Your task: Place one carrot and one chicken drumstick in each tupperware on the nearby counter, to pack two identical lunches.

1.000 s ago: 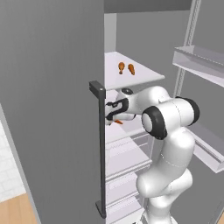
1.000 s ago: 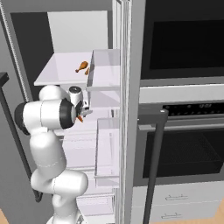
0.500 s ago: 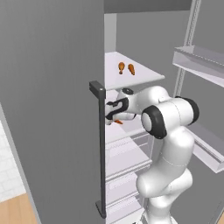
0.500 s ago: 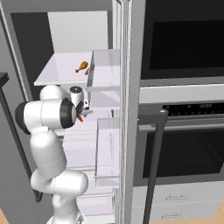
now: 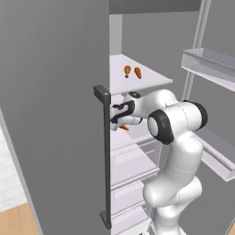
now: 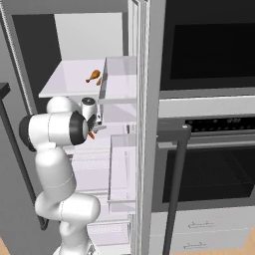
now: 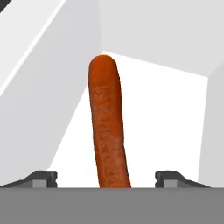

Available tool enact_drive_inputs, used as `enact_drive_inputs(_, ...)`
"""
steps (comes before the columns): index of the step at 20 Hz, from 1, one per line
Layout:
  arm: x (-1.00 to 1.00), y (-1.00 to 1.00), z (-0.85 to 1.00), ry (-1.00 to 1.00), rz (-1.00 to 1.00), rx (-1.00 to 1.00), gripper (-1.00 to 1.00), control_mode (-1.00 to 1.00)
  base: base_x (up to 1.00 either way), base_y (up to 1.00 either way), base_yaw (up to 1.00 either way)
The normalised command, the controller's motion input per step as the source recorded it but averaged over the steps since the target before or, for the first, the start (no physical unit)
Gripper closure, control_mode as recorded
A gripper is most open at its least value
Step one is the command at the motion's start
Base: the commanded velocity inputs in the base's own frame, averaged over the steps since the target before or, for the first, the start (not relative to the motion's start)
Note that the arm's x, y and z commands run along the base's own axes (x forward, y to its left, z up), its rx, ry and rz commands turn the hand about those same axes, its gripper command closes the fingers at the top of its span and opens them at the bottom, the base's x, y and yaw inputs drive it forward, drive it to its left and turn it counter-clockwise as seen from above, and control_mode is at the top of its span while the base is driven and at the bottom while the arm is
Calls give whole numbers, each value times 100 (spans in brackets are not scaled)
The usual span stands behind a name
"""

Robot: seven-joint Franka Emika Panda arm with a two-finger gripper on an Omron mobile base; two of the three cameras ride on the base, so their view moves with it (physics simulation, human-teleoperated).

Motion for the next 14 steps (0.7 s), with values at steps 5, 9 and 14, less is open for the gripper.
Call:
enact_drive_inputs(5, 0, 0, -21, 1, 1, 5, 100, -100, 0, 0, 0)
enact_drive_inputs(9, -3, 0, -3, 0, 0, 2, 100, -100, 0, 0, 0)
enact_drive_inputs(14, -50, -1, 0, -7, 0, 0, 100, -100, 0, 0, 0)
